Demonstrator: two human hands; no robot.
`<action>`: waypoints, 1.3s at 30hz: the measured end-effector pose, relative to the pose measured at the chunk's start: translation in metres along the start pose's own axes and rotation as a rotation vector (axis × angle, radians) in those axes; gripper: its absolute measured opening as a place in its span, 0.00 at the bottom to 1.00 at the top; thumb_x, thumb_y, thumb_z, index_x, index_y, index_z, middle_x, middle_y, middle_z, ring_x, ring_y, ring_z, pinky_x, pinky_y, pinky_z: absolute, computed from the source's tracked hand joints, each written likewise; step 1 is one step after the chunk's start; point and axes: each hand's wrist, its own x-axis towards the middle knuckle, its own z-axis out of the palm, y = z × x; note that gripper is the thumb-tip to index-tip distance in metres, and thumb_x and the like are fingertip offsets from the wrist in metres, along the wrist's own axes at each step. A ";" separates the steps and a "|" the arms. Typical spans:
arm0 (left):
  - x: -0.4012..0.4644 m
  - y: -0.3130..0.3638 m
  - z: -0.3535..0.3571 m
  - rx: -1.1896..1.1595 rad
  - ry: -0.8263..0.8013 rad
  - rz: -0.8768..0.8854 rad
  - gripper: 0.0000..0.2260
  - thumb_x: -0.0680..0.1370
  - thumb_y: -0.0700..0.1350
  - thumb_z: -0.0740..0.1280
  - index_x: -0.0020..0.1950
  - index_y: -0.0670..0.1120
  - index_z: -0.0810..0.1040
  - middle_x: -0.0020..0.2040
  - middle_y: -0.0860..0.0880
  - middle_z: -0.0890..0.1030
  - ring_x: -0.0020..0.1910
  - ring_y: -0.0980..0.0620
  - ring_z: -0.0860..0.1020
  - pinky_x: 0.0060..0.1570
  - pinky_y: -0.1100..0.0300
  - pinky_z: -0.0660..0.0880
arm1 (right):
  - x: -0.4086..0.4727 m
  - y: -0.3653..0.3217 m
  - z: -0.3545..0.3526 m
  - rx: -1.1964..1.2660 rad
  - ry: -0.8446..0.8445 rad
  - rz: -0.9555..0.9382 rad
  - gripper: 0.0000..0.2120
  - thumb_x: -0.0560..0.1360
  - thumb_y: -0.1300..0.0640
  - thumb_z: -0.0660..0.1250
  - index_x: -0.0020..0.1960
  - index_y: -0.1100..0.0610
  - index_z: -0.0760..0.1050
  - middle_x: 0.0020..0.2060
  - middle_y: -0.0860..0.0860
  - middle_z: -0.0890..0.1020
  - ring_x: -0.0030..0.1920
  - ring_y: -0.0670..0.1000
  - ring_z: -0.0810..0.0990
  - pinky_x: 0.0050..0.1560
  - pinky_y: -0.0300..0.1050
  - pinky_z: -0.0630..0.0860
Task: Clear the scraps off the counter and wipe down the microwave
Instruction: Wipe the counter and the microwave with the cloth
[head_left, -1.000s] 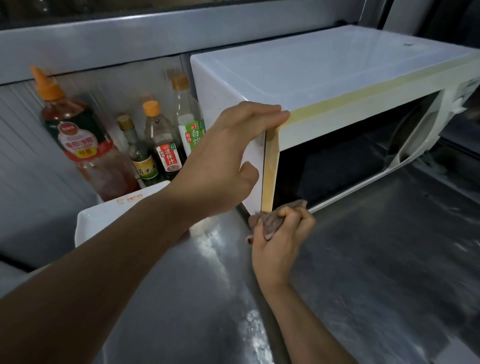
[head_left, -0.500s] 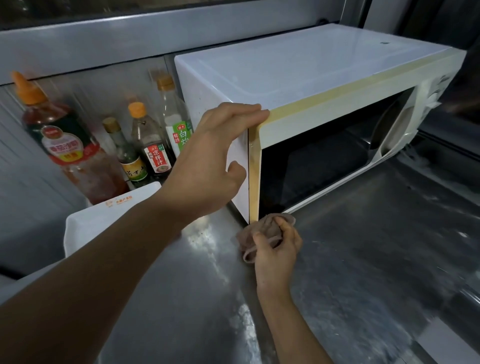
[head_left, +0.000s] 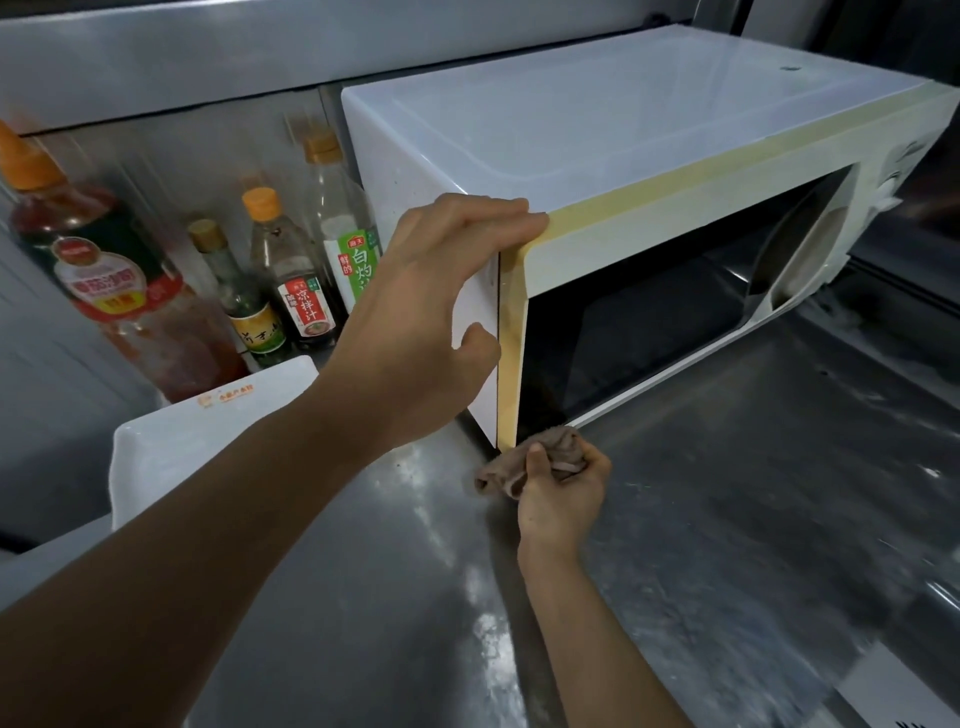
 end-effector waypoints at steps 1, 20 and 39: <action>0.001 0.001 0.000 -0.008 0.011 -0.002 0.28 0.67 0.34 0.61 0.67 0.47 0.72 0.65 0.51 0.72 0.67 0.50 0.68 0.68 0.60 0.63 | 0.005 -0.002 -0.001 -0.015 0.008 0.005 0.14 0.73 0.65 0.69 0.51 0.52 0.68 0.41 0.47 0.78 0.36 0.37 0.79 0.36 0.29 0.74; 0.025 0.021 0.000 0.130 0.105 0.013 0.10 0.76 0.38 0.58 0.50 0.40 0.78 0.49 0.46 0.79 0.52 0.46 0.74 0.52 0.48 0.70 | -0.014 -0.021 0.011 0.185 -0.122 0.037 0.12 0.77 0.73 0.52 0.46 0.57 0.59 0.25 0.65 0.70 0.19 0.59 0.72 0.22 0.50 0.73; 0.117 0.063 0.059 0.512 -0.264 0.137 0.19 0.80 0.45 0.56 0.71 0.52 0.68 0.67 0.53 0.69 0.61 0.48 0.67 0.57 0.53 0.63 | 0.146 -0.059 -0.028 0.002 0.049 0.082 0.10 0.76 0.68 0.61 0.52 0.60 0.63 0.40 0.60 0.76 0.43 0.58 0.77 0.53 0.59 0.76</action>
